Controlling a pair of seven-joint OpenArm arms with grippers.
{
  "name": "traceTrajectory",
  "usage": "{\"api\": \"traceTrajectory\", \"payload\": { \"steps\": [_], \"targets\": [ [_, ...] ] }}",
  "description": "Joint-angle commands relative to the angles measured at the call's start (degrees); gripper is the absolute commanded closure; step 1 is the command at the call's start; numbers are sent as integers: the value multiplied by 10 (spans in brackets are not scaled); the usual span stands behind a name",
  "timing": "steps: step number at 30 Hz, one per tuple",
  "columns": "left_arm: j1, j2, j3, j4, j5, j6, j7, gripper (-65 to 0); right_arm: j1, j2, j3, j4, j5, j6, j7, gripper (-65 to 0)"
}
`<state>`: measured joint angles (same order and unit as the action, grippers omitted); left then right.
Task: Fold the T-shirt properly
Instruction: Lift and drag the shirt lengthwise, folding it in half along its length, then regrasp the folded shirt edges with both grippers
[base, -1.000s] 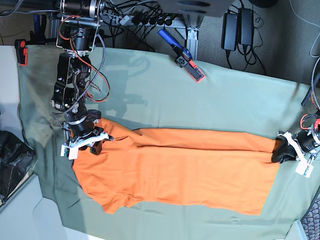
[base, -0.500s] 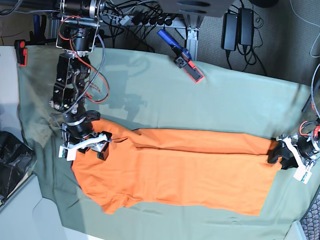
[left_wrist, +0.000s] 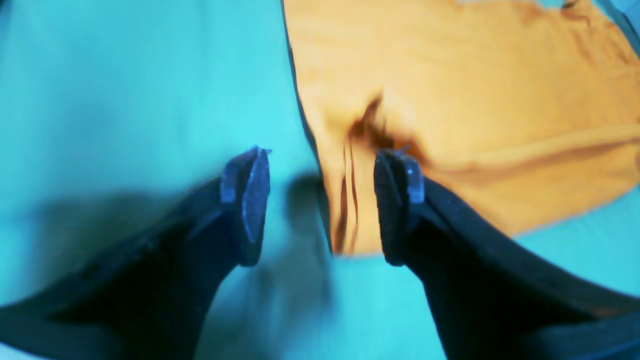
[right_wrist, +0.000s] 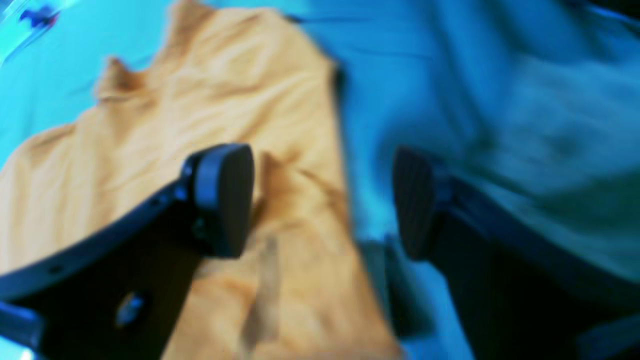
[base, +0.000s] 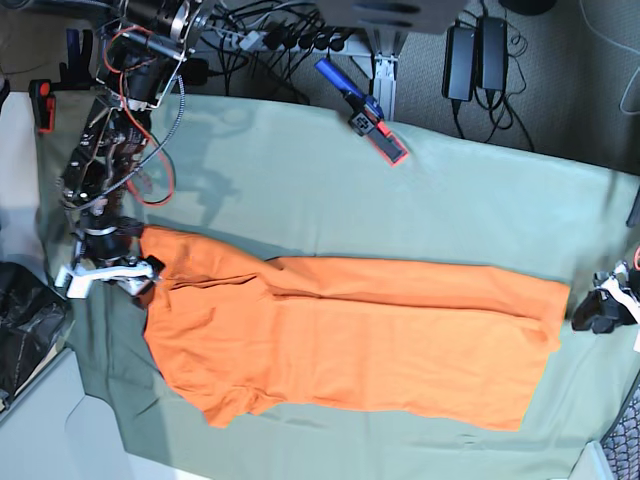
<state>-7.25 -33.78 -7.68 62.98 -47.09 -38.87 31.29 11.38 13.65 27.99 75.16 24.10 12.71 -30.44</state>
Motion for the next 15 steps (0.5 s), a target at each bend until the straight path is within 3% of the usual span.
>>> {"api": "traceTrajectory", "payload": {
  "steps": [1, 8, 15],
  "targets": [
    [-7, -12, -4, 8, -16, -9, -13, -370, 8, 8, 11, 12, 6, 40, 6, -434],
    [9, -12, -4, 8, -20, -10, -15, -370, -53, 5, 31, 12, 60, 40, 6, -434],
    [9, -11, -4, 8, -38, -10, -14, -370, -82, -20, 28, 12, 105, 42, 6, -434]
  ]
}}
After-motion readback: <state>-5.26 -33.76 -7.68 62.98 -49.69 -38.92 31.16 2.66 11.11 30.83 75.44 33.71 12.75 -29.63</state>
